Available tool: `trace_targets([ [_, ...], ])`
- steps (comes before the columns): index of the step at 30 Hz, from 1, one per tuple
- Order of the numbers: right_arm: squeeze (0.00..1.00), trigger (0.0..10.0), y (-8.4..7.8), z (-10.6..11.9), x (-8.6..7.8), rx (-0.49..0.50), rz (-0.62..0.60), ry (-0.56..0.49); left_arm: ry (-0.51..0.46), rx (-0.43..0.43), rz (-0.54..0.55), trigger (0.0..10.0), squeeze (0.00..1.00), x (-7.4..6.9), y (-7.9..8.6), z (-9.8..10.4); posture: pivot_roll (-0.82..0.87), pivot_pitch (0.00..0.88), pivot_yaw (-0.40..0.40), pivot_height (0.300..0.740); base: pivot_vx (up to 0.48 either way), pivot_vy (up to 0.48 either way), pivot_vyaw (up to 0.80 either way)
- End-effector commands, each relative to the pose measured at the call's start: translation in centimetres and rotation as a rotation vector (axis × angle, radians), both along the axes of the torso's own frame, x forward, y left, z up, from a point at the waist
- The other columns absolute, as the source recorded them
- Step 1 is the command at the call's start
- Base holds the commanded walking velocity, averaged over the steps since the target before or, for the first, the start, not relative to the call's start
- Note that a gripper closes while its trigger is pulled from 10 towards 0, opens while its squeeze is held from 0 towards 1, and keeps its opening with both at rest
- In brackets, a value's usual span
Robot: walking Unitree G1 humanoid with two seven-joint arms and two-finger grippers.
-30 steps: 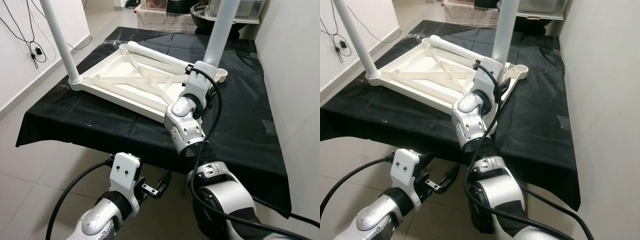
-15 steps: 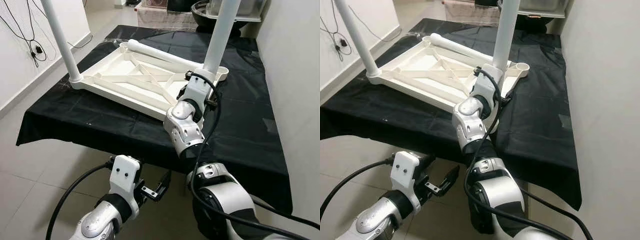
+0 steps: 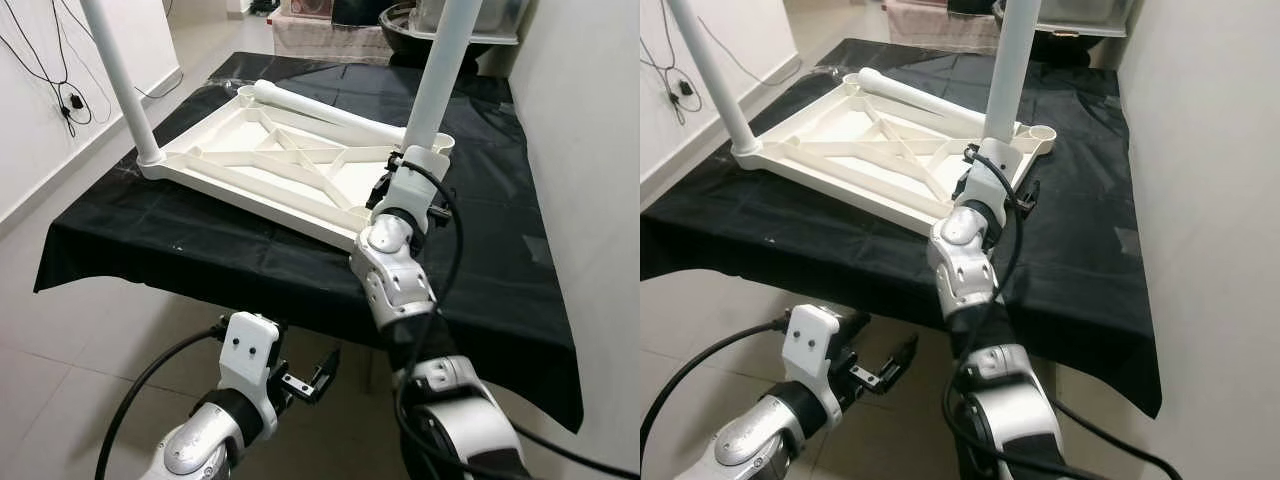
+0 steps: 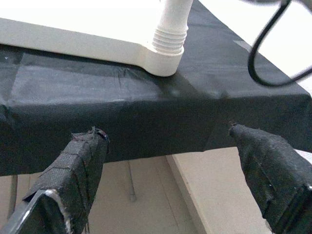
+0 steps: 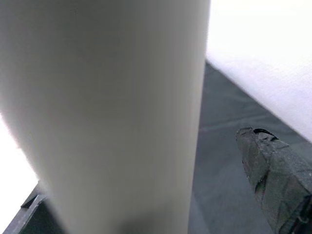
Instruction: Building children table
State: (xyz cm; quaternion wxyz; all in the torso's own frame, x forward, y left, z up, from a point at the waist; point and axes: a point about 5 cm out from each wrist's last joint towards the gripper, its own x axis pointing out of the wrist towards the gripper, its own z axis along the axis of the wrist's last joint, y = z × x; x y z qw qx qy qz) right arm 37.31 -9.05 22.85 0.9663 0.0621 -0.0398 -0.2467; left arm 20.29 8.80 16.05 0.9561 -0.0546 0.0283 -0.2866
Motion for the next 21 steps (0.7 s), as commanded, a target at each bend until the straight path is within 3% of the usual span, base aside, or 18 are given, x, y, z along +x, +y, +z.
trace_targets([
  [1,0.00,10.0,0.9,-1.3,-0.6,0.036,0.047,0.050,0.011,0.018,0.007,10.0,0.00,0.1,0.2,-0.5,0.21,0.106,-0.011,0.740,0.000,0.000,0.00],
  [10,0.00,10.0,0.7,-2.1,-1.3,0.021,0.119,0.061,0.013,0.022,0.010,10.0,0.00,0.3,0.3,-0.8,0.20,0.092,-0.013,0.740,0.000,0.000,0.00],
  [21,0.00,10.0,0.6,-2.6,-2.7,-0.021,0.312,0.059,0.016,0.027,0.020,10.0,0.00,0.7,0.4,-1.5,0.19,0.062,-0.019,0.740,0.000,0.000,0.00],
])
